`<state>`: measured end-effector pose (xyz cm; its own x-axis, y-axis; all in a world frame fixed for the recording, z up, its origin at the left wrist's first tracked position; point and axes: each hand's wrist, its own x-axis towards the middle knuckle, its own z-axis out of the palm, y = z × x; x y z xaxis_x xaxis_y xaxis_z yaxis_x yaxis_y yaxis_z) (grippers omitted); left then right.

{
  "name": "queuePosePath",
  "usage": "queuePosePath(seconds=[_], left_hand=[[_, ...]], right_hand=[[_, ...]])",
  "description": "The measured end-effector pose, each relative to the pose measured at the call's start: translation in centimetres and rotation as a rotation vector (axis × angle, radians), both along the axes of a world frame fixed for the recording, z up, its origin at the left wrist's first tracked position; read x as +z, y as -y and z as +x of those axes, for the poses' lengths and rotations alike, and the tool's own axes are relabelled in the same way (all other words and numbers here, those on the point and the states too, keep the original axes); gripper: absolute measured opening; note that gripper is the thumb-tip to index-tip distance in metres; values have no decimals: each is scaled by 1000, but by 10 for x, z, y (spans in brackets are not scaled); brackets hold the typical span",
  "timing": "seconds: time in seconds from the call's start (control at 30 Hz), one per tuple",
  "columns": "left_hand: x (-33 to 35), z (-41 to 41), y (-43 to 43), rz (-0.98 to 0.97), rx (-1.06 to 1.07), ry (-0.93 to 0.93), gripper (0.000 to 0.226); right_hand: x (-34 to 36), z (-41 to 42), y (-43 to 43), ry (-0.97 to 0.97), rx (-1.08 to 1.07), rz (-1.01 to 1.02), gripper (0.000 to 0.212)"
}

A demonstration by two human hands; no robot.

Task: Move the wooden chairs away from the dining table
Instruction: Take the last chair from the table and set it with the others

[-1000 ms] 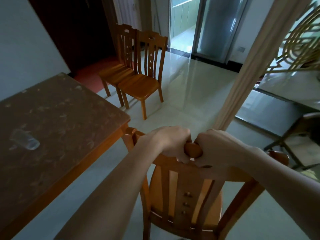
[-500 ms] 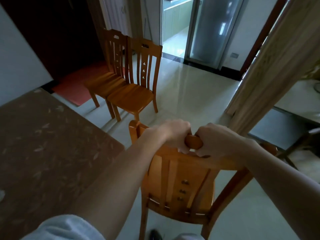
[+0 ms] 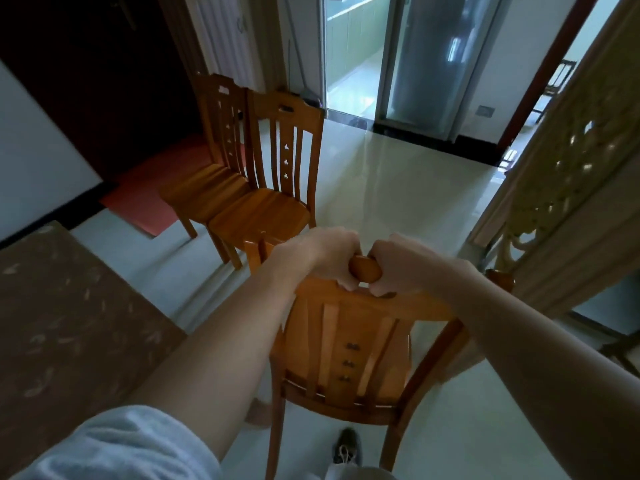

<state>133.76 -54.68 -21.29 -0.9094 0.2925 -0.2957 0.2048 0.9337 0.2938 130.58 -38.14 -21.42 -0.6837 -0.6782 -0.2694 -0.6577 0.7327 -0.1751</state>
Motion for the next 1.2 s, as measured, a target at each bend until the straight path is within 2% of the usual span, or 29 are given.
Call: queuePosePath(seconds=[0.27, 0.5, 0.73, 0.9, 1.0, 1.1, 1.2], left_hand=[[13, -92, 54, 63, 127, 65, 23], [0, -161, 108, 109, 201, 72, 16], [-18, -217, 168, 134, 319, 108, 19], [-32, -237, 197, 123, 385, 101, 31], [-32, -243, 205, 116, 436, 94, 27], [-39, -243, 200, 134, 532, 96, 26], [-40, -247, 181, 93, 633, 62, 37]], right_hand=[[6, -111, 58, 6, 73, -56, 22], [0, -196, 115, 78, 181, -90, 24], [-21, -277, 190, 95, 308, 54, 14], [-33, -312, 229, 90, 446, 146, 18], [-35, -326, 246, 62, 520, 202, 25], [-36, -335, 253, 76, 622, 237, 32], [-35, -350, 249, 78, 705, 236, 29]])
